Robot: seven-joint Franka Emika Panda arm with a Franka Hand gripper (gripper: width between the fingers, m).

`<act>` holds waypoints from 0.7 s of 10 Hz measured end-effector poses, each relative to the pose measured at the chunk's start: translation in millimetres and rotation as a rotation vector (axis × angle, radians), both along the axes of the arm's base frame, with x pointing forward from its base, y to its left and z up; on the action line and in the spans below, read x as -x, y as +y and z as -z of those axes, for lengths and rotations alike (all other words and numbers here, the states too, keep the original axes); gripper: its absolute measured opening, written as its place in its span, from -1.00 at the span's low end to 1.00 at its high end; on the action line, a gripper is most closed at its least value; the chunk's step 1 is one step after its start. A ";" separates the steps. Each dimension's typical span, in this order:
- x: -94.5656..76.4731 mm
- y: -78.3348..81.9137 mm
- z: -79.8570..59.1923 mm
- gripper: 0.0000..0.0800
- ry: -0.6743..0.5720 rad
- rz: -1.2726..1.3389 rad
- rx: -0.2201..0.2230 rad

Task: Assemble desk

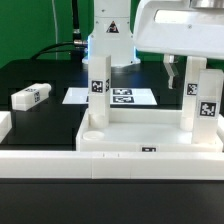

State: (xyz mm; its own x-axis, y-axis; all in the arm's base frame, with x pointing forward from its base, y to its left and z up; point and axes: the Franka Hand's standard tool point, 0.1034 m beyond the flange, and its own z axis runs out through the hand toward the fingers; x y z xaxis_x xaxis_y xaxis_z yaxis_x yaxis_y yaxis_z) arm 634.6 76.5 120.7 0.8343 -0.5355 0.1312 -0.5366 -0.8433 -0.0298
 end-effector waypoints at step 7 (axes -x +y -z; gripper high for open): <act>32.8 -92.1 -50.2 0.62 -0.005 -0.137 -0.014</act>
Offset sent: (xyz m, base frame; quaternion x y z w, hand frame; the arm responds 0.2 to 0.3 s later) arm -0.0369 -0.0746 0.0458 0.0234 -0.0506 -0.0625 0.9965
